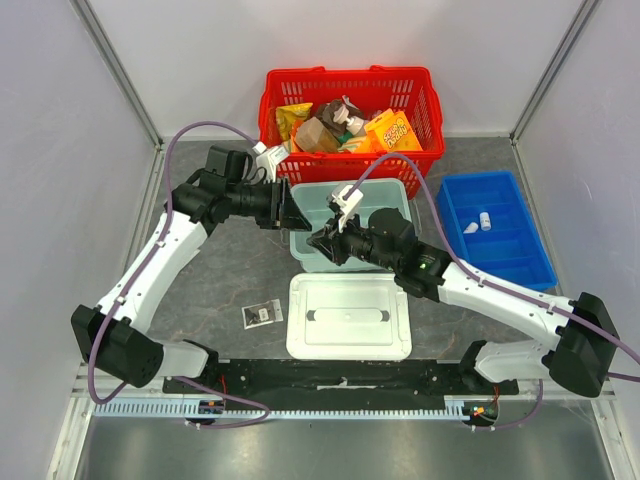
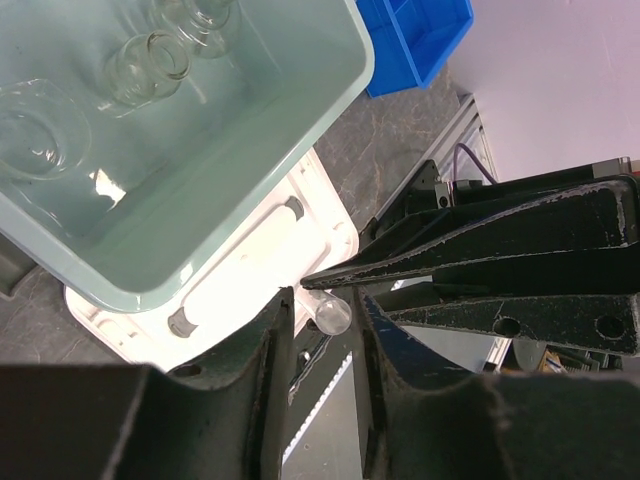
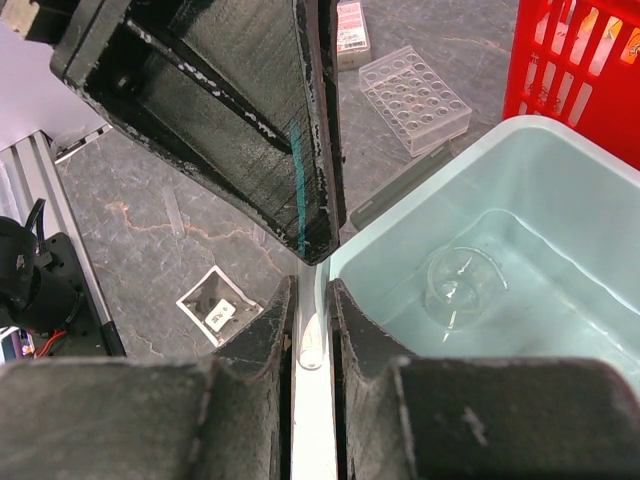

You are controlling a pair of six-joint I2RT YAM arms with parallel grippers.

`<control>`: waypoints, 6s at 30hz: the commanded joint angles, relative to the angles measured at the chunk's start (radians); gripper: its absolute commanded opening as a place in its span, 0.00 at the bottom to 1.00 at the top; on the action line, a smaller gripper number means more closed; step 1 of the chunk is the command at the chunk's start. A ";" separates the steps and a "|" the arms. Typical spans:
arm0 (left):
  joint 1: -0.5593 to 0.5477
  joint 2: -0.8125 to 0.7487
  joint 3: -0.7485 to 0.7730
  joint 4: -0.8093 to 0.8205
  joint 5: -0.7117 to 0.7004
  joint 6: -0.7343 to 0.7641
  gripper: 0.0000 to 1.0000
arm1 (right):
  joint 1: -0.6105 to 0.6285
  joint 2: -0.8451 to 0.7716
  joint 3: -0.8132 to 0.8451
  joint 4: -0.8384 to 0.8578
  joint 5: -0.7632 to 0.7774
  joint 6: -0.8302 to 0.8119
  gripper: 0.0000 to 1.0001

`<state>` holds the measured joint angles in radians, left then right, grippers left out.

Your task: Organize the chemistry lab equipment

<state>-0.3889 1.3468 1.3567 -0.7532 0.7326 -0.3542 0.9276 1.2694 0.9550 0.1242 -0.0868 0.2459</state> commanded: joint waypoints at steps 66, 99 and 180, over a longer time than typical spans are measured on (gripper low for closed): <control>0.363 0.357 -0.125 0.604 -1.072 0.020 0.10 | 0.008 -0.380 -0.064 -0.117 0.438 -0.185 0.98; 0.361 0.414 -0.117 0.554 -1.024 -0.015 0.10 | 0.008 -0.349 -0.067 -0.113 0.460 -0.186 0.98; 0.351 0.347 -0.055 0.559 -1.047 0.041 0.63 | 0.007 -0.274 -0.001 -0.208 0.515 -0.145 0.98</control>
<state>-0.0349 1.8137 1.2266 -0.1368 -0.2779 -0.2749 0.9340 0.9466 0.8776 -0.0265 0.3885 0.0399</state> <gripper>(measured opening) 0.609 0.982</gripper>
